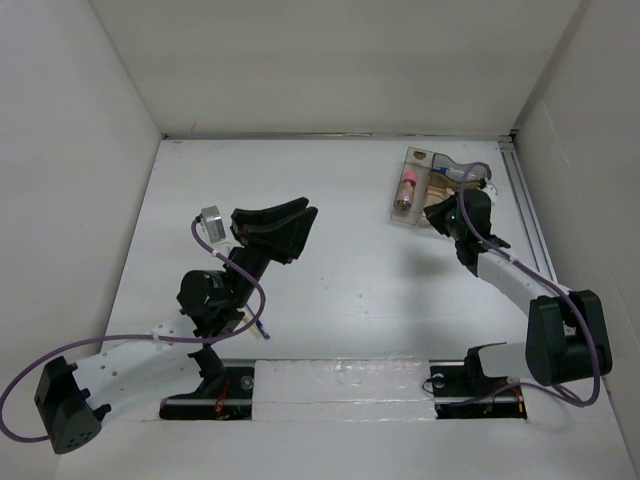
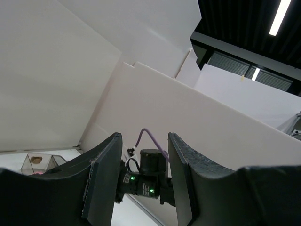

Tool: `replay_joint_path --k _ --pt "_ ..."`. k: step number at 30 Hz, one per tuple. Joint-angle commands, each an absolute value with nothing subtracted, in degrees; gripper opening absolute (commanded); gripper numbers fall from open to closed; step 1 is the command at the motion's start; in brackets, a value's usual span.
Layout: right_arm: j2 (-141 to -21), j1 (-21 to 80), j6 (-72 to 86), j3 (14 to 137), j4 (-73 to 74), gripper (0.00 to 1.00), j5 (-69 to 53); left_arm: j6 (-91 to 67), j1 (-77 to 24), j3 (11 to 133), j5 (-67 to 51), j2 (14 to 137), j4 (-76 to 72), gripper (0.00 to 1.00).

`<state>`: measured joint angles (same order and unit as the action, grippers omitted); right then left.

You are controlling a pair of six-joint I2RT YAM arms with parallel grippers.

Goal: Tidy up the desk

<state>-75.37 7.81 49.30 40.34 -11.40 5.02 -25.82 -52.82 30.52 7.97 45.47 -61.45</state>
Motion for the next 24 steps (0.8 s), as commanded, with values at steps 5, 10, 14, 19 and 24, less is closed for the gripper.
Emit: replay_joint_path --k 5,10,14,19,24 --pt "-76.37 9.23 47.02 38.94 -8.79 0.00 8.34 -25.49 -53.00 33.13 7.65 45.26 -64.69 0.40" --pt "-76.73 8.00 47.72 38.06 -10.28 0.06 5.47 -26.02 -53.00 33.13 6.86 45.62 -65.04 0.40" --pt "-75.50 10.98 47.73 38.76 -11.95 0.14 2.73 -26.01 -53.00 32.87 7.03 45.18 -64.86 0.39" --pt "-75.24 20.37 45.71 43.24 -9.67 0.33 2.81 -26.10 -53.00 32.78 7.03 45.18 -64.77 0.40" --pt "-77.87 36.83 43.51 50.98 -7.21 0.18 9.67 -26.19 -53.00 32.96 6.59 44.39 -64.51 0.40"
